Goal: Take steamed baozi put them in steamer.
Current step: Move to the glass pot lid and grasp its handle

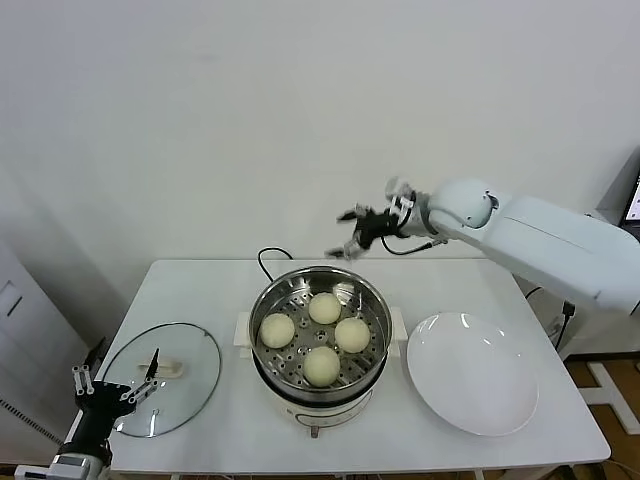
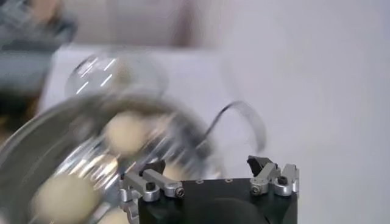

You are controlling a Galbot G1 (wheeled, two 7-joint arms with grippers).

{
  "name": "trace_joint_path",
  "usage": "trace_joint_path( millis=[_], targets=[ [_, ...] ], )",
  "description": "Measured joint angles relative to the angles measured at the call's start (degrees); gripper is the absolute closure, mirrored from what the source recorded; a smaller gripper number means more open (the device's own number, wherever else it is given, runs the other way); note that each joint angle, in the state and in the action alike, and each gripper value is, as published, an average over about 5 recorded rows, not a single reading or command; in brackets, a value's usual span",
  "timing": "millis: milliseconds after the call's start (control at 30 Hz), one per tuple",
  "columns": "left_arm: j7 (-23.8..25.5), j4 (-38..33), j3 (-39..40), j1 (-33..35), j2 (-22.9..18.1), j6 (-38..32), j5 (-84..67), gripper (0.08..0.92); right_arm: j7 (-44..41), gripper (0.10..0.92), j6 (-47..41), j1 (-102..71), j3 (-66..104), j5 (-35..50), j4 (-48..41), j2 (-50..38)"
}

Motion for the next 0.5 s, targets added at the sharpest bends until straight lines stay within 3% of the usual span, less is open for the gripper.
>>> trace_joint_path(
  millis=[233, 500],
  targets=[
    [-0.7, -0.8, 0.8, -0.1, 0.1, 0.3, 0.6, 0.177, 15.5, 0.203, 7.1, -20.7, 24.6, -0.6, -0.6, 0.0],
    [-1.5, -0.3, 0.8, -0.8, 1.0, 0.3, 1.1, 0.177, 23.4, 0.203, 11.1, -48.4, 52.2, -5.1, 4.7, 1.9]
  ],
)
